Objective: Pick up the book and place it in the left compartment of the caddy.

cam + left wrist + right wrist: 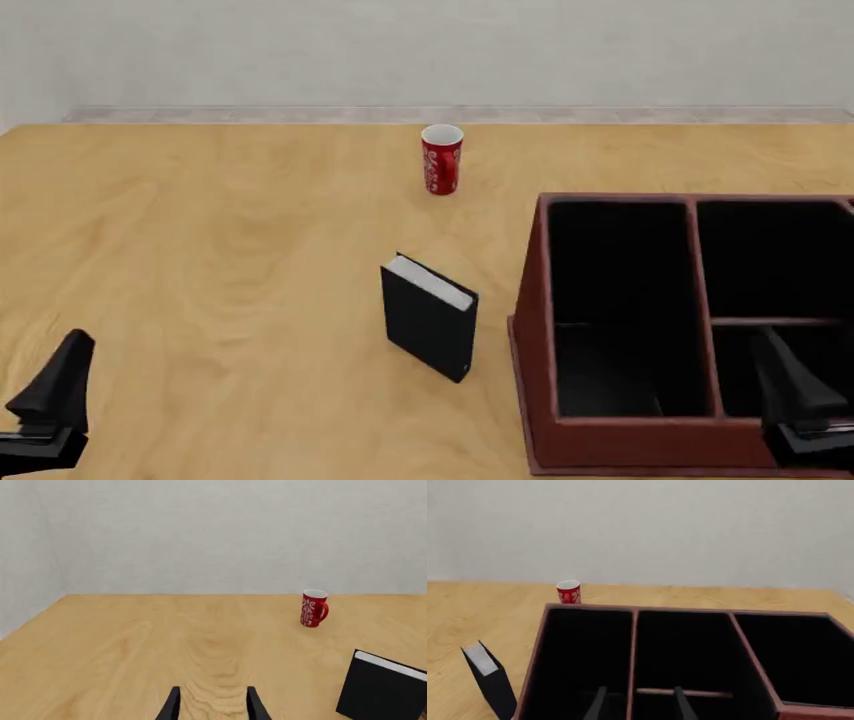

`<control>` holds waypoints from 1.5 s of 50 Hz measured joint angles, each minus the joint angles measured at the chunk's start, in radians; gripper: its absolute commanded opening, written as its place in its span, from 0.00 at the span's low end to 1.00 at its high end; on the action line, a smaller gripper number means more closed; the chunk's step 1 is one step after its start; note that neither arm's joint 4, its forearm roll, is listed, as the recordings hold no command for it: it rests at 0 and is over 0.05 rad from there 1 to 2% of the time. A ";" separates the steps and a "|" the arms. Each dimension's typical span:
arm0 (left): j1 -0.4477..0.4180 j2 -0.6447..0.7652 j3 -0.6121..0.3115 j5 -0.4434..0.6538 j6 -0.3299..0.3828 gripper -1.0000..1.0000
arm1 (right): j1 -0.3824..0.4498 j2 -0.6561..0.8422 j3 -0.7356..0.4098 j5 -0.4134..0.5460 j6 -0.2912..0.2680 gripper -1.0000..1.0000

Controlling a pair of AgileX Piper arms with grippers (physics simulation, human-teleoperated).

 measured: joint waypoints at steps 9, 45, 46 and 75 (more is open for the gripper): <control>0.000 0.003 -0.002 -0.001 0.000 1.00 | -0.019 -0.032 0.019 -0.021 -0.008 1.00; 0.000 0.005 -0.003 -0.001 0.000 1.00 | 0.187 0.195 -0.254 -0.005 -0.121 1.00; 0.000 0.005 -0.003 -0.001 0.000 1.00 | 0.195 0.211 -0.265 -0.005 -0.122 1.00; 0.000 0.005 -0.003 -0.001 0.000 1.00 | 0.331 0.647 -0.649 0.144 -0.170 1.00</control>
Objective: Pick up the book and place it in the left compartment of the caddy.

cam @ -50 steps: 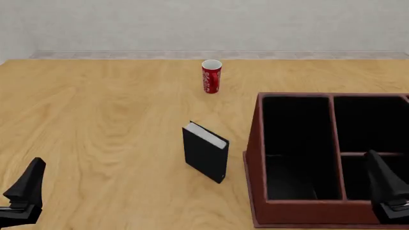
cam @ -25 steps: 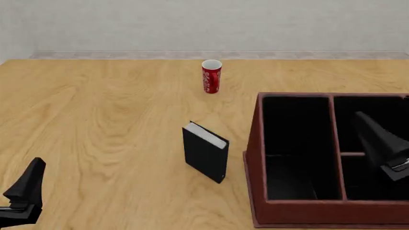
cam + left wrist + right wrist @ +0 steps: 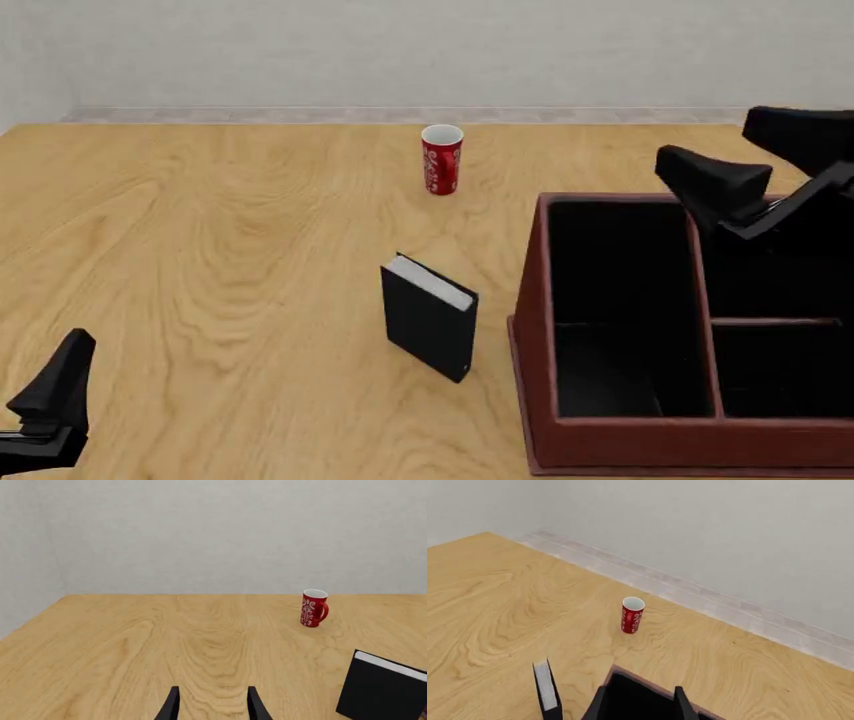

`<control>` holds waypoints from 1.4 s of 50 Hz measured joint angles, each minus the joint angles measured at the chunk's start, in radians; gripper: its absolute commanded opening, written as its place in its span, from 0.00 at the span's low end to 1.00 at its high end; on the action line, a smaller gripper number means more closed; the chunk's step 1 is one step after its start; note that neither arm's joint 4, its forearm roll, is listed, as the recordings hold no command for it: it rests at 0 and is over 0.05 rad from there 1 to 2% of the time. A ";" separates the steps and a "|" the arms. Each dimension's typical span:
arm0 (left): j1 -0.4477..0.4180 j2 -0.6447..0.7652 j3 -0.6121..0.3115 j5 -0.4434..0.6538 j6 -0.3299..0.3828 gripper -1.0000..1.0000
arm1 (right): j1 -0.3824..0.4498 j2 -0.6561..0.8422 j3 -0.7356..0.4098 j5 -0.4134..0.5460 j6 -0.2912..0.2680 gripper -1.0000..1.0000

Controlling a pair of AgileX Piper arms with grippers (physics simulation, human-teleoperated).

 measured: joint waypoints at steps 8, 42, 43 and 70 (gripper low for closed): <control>0.000 0.000 0.000 0.000 0.000 1.00 | 0.052 0.054 -0.080 0.044 -0.017 1.00; 0.000 0.000 0.000 0.000 0.000 1.00 | 0.266 0.153 -0.245 0.116 -0.035 1.00; 0.000 0.000 0.000 0.000 0.000 1.00 | 0.271 0.161 -0.248 0.116 -0.033 1.00; 0.000 0.000 0.000 0.000 0.000 1.00 | 0.390 0.362 -0.324 0.110 -0.002 1.00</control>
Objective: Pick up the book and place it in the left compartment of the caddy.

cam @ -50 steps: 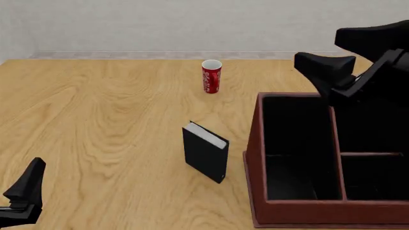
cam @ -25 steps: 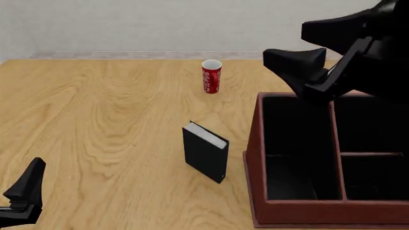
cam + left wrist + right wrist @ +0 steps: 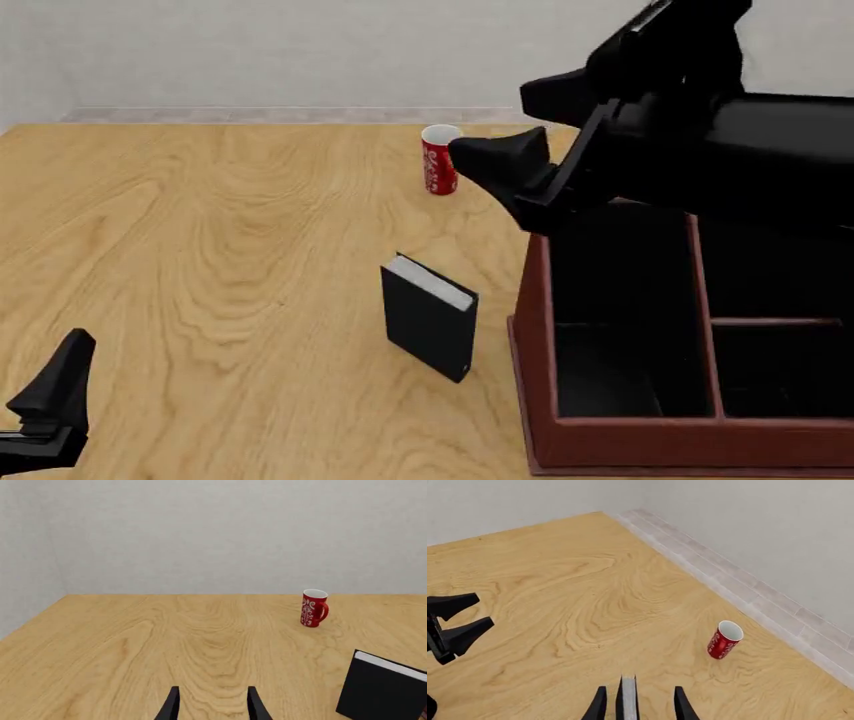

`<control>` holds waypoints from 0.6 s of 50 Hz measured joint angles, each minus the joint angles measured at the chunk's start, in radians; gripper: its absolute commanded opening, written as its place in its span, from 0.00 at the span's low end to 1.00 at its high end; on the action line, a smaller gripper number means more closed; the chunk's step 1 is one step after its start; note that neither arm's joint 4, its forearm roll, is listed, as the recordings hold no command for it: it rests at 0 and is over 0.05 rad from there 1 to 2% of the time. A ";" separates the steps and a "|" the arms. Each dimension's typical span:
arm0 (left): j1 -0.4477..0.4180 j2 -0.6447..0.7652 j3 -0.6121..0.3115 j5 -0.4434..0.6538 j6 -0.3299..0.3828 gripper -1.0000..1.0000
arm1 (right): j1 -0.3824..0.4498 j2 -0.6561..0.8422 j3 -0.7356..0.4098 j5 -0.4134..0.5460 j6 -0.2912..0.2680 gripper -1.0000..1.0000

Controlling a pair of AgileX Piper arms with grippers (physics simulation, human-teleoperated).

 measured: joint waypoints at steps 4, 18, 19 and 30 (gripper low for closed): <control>0.000 0.000 0.000 0.000 0.000 1.00 | 0.009 0.026 -0.007 -0.001 0.001 1.00; 0.000 0.000 0.000 0.000 0.000 1.00 | 0.023 0.131 -0.040 0.007 0.019 1.00; 0.000 0.000 0.000 0.000 0.000 1.00 | 0.024 0.139 -0.044 0.008 0.020 1.00; 0.000 0.000 0.000 0.000 0.000 1.00 | 0.030 0.216 -0.084 0.030 0.019 1.00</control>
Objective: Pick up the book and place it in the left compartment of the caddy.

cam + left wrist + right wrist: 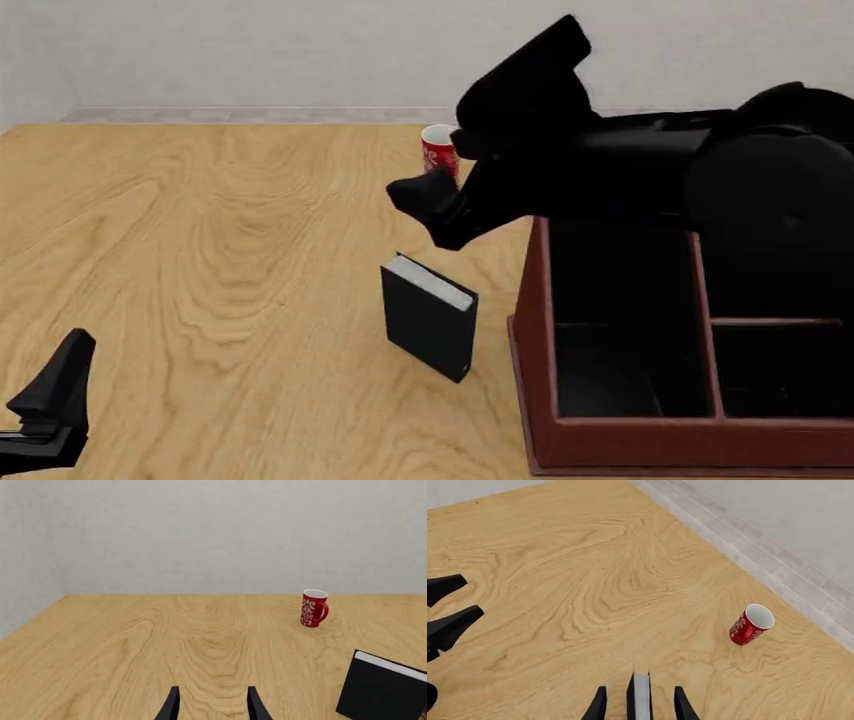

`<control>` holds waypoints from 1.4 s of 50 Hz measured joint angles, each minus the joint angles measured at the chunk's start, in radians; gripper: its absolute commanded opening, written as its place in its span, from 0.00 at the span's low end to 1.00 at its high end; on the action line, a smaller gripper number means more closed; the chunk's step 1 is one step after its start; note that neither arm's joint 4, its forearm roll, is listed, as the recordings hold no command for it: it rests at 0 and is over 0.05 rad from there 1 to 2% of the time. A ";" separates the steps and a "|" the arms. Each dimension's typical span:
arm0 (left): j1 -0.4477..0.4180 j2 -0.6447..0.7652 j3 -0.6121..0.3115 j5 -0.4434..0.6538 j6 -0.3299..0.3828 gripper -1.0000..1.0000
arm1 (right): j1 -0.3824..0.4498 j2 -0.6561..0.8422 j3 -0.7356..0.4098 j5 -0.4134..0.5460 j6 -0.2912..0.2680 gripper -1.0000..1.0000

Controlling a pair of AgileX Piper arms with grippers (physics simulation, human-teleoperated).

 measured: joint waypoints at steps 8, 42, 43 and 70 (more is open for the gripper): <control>0.000 0.000 0.000 0.000 0.000 1.00 | 0.004 0.046 -0.026 0.015 0.005 1.00; 0.000 0.000 0.000 0.000 0.000 1.00 | 0.013 0.171 -0.028 0.005 0.064 1.00; 0.000 0.000 0.000 0.000 0.000 1.00 | 0.013 0.173 -0.027 0.004 0.066 1.00; 0.000 0.000 0.000 0.000 0.000 1.00 | -0.008 0.198 0.008 -0.013 0.071 1.00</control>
